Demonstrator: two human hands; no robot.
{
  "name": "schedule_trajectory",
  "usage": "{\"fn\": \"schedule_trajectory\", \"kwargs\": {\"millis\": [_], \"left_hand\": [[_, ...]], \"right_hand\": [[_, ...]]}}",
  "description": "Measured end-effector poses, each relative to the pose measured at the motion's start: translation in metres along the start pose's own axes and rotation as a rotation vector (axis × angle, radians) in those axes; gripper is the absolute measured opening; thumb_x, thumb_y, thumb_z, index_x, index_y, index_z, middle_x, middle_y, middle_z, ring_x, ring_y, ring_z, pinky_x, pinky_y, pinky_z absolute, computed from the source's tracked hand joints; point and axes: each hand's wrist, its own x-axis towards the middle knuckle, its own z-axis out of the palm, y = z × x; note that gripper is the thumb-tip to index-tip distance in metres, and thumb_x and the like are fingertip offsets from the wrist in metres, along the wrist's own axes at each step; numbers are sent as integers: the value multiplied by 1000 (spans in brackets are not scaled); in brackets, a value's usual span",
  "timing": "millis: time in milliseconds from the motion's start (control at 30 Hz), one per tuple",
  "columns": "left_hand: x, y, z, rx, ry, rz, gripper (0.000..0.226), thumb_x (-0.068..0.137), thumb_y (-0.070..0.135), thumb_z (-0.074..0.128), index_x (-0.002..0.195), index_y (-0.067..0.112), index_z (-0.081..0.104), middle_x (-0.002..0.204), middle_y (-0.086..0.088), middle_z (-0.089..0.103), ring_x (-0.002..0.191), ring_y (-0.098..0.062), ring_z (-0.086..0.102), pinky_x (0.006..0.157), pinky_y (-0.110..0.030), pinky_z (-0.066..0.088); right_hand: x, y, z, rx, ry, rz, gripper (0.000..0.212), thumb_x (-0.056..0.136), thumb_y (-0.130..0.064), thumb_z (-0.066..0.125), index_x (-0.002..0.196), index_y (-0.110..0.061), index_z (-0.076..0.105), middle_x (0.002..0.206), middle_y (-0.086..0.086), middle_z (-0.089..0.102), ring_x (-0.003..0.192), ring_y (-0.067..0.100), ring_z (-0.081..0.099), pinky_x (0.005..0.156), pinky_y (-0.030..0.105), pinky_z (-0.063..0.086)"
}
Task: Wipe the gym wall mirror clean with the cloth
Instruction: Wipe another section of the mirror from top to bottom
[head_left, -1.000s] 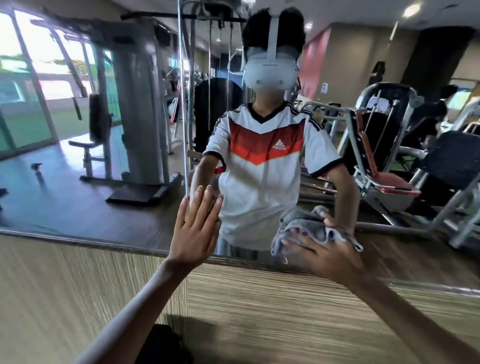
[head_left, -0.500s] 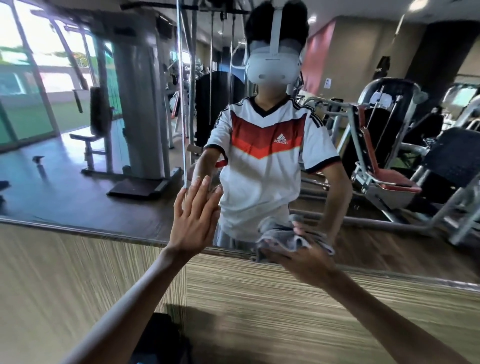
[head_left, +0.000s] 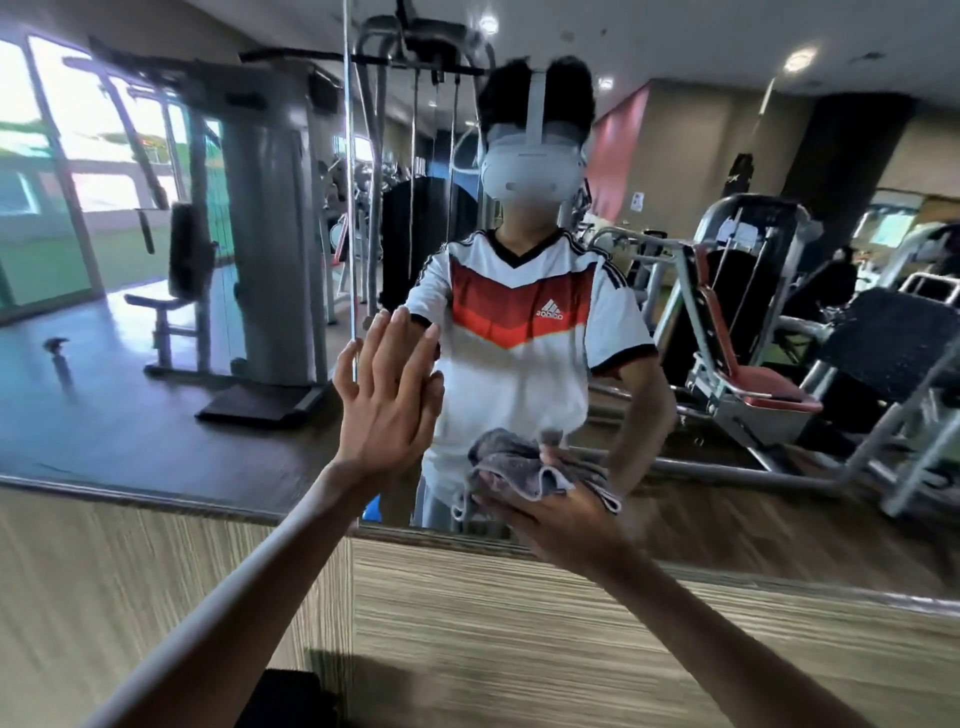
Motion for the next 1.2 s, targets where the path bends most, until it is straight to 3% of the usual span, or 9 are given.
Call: {"fn": "schedule_trajectory", "kwargs": {"millis": [100, 200, 333, 400, 567, 900, 967, 1100, 1200], "left_hand": [[7, -4, -4, 8, 6, 5, 54, 98, 32, 43, 149, 23, 31, 156, -11, 21, 146, -25, 14, 109, -56, 27], [26, -4, -8, 10, 18, -10, 49, 99, 32, 41, 147, 20, 38, 156, -10, 21, 144, -27, 16, 107, -62, 31], [58, -5, -17, 2, 26, -13, 50, 101, 31, 37, 149, 17, 38, 154, -12, 26, 141, -31, 25, 105, -63, 33], [70, -11, -21, 15, 36, 4, 50, 100, 31, 37, 149, 17, 37, 153, -11, 26, 141, -30, 25, 104, -62, 34], [88, -22, -33, 45, 38, 61, 51, 99, 34, 39, 147, 18, 41, 151, -13, 31, 138, -30, 28, 108, -53, 24], [182, -17, -47, 158, 55, 103, 58, 102, 36, 30, 154, 11, 31, 162, -20, 23, 152, -31, 15, 120, -42, 3], [200, -16, -51, 166, 90, 130, 60, 101, 33, 32, 155, 7, 29, 162, -21, 23, 152, -31, 15, 122, -41, 2], [224, -26, -63, 213, 111, 253, 58, 98, 27, 36, 152, 5, 36, 159, -22, 29, 150, -31, 20, 120, -42, 1], [239, -32, -70, 240, 129, 298, 55, 101, 26, 31, 150, 5, 41, 159, -18, 32, 149, -27, 26, 121, -42, 3]], "right_hand": [[-14, 38, -7, -44, 27, 1, 47, 103, -15, 43, 150, -20, 45, 156, 2, 39, 128, 19, 56, 117, 62, 23], [43, 75, -40, 41, 199, 338, 44, 105, -28, 38, 148, -25, 48, 157, 4, 37, 136, 17, 47, 97, 49, 47], [117, 82, -59, 37, 297, 490, 47, 105, -32, 42, 150, -23, 44, 159, 7, 33, 143, 21, 40, 101, 49, 45], [126, 69, -54, 12, 306, 426, 47, 103, -33, 45, 149, -23, 46, 158, 5, 33, 142, 19, 42, 102, 49, 46], [86, 87, -46, -120, 166, -60, 46, 101, -27, 49, 147, -28, 48, 153, -2, 45, 137, 12, 47, 111, 48, 37], [214, 198, -112, -106, 372, 452, 45, 106, -33, 37, 150, -26, 44, 160, 4, 33, 146, 18, 36, 93, 41, 40], [220, 190, -107, -121, 352, 365, 45, 104, -32, 42, 149, -24, 47, 160, 3, 34, 143, 18, 39, 89, 40, 41], [192, 228, -119, -235, 218, -105, 44, 107, -31, 29, 144, -24, 52, 154, 2, 44, 127, 17, 55, 81, 37, 43], [197, 292, -136, -287, 204, -49, 47, 105, -35, 30, 150, -26, 43, 156, 2, 39, 134, 20, 50, 89, 39, 38]]}}
